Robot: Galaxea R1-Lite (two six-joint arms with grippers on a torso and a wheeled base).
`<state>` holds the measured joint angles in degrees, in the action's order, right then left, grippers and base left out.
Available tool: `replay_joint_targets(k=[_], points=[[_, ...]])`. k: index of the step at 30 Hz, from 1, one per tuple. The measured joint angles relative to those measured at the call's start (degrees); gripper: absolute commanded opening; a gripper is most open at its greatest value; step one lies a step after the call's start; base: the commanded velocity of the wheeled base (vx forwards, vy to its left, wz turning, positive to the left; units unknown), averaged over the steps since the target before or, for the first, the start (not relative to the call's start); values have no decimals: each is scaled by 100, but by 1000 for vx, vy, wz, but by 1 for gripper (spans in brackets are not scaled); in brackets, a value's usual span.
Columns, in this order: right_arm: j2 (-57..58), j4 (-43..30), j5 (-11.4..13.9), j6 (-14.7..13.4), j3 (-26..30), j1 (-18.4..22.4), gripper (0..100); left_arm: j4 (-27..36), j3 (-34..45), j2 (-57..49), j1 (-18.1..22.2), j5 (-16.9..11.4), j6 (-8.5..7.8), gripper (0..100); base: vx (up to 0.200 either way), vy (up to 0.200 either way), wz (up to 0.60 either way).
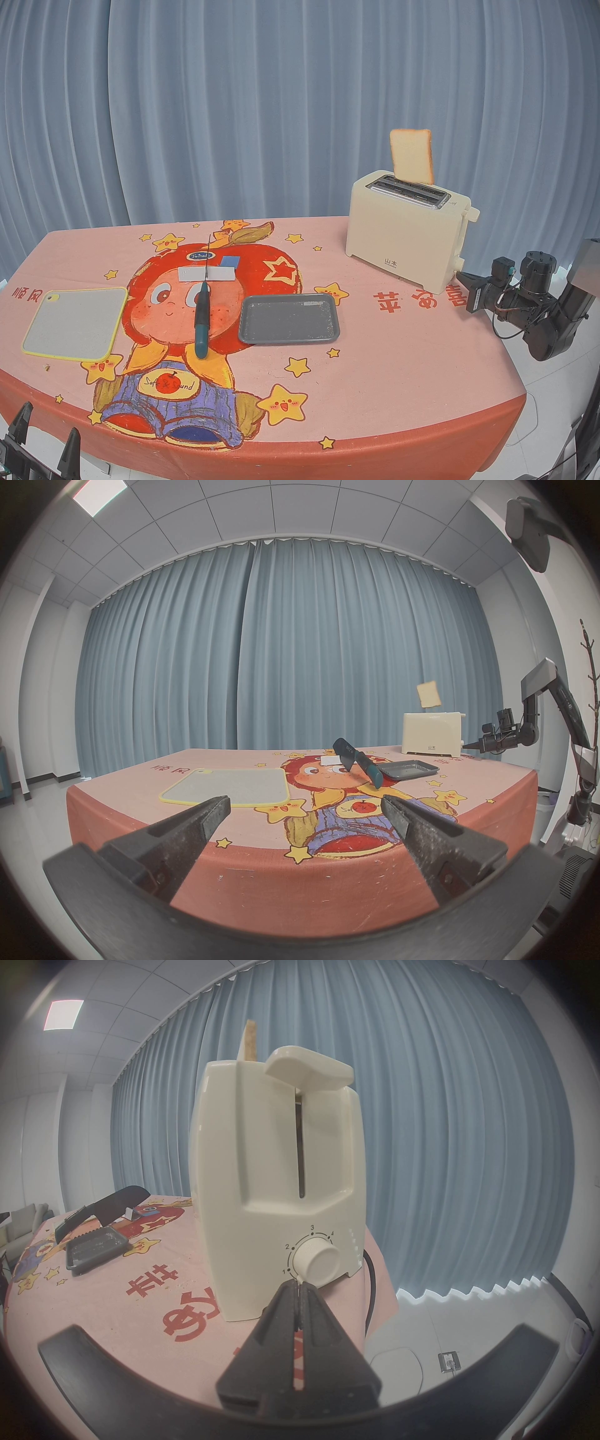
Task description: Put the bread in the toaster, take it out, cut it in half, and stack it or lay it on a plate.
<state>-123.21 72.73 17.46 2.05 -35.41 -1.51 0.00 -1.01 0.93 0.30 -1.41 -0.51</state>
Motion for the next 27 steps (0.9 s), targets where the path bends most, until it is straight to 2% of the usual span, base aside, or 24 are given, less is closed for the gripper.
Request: replay_joint_targets(k=[27], points=[[238, 51, -2, 40, 234, -35, 0, 0, 0, 0, 0, 0, 0, 100, 0, 0, 0]])
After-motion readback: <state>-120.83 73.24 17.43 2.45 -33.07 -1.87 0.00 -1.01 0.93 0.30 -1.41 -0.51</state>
